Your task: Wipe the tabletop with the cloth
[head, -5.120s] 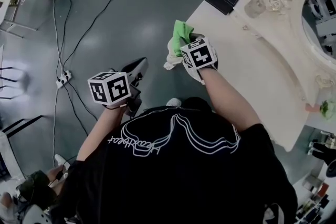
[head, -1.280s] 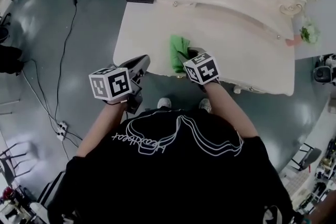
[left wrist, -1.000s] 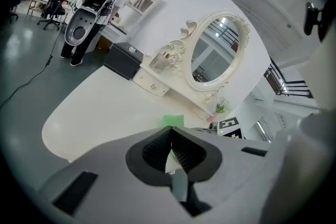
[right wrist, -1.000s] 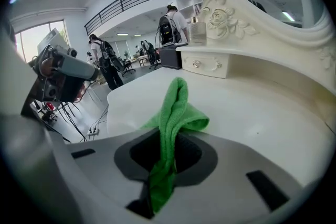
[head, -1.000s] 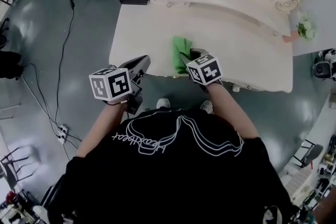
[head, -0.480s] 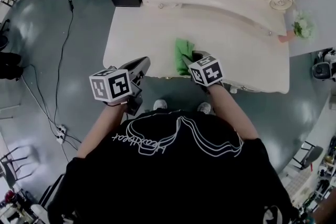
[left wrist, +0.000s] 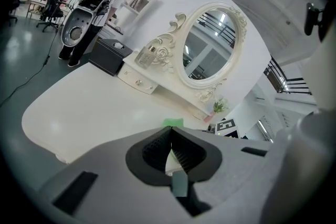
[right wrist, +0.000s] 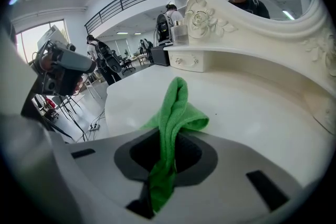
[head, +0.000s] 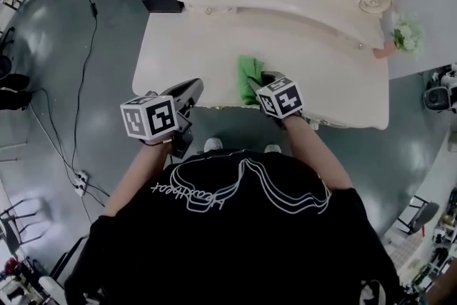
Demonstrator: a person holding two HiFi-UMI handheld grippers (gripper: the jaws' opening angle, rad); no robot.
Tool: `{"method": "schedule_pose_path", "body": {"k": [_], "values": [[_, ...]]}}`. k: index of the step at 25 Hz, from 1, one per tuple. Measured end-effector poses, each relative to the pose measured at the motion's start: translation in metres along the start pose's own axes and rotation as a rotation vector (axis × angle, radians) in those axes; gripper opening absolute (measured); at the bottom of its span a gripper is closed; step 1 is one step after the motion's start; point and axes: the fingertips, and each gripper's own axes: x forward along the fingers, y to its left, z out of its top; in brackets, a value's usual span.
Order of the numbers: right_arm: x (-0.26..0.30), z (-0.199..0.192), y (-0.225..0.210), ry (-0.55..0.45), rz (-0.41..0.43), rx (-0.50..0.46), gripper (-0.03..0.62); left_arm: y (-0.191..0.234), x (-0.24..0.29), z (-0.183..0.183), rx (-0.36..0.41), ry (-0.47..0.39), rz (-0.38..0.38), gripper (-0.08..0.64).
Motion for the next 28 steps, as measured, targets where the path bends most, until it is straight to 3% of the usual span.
{"method": "schedule_pose_path", "body": {"k": [28], "values": [[-0.049, -0.041, -0.067, 0.012, 0.010, -0.035, 0.055, -0.078, 0.056, -0.029, 0.004, -0.005, 0.036, 0.005]]}}
